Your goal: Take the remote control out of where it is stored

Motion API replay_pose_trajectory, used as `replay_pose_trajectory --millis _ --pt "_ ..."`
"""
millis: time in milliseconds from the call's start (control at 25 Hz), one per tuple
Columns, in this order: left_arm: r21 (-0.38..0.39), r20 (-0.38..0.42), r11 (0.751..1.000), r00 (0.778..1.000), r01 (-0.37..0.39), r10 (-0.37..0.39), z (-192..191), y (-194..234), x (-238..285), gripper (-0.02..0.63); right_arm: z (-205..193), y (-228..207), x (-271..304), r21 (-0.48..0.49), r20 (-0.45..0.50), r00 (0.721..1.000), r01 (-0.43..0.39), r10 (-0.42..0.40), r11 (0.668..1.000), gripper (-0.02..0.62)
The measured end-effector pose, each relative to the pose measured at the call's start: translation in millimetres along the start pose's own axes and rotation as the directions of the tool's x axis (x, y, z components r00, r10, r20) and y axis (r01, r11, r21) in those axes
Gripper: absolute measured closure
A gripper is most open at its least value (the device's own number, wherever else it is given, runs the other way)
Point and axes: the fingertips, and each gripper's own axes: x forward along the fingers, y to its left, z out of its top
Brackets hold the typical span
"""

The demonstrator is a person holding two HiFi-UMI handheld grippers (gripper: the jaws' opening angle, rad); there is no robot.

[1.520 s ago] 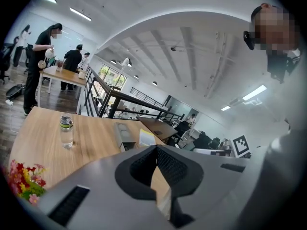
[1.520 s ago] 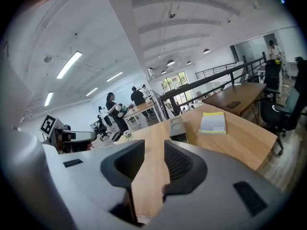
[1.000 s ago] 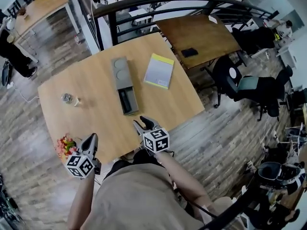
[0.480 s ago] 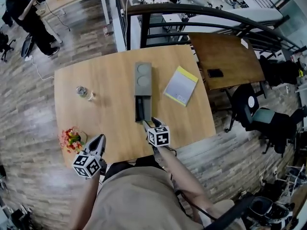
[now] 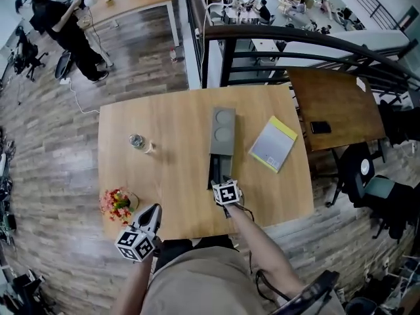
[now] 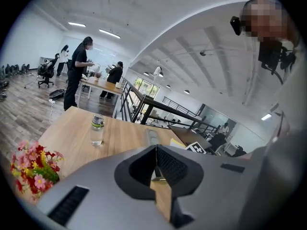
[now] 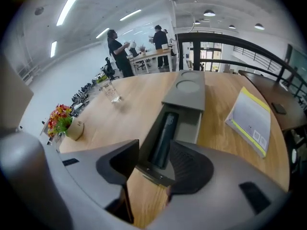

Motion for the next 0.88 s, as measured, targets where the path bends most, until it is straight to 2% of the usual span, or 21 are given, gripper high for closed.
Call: replay_pose_trajectory --millis 120,280,760,880 --pt "-0.023 0.019 0.999 1.000 0.024 -0.024 6 0 -4 0.601 5 -7 13 -0.037 -0.040 0.999 0.027 -0.028 0.999 0.410" --pt "-0.028 0.042 0.998 0.998 0.056 -0.054 18 4 -11 0.600 2 -14 31 -0.038 -0.119 0.991 0.062 -0.066 0.997 0.410" --pt "-0.007 0.000 0.998 0.998 0.068 -0.068 28 25 2 0.600 -18 -28 76 -0.007 -0.285 0.948 0.147 -0.143 0.989 0.387" --pt "-0.010 -0.026 0.998 0.997 0.066 -0.067 23 26 10 0.601 -25 -29 83 0.043 -0.313 0.943 0.137 -0.117 0.990 0.403"
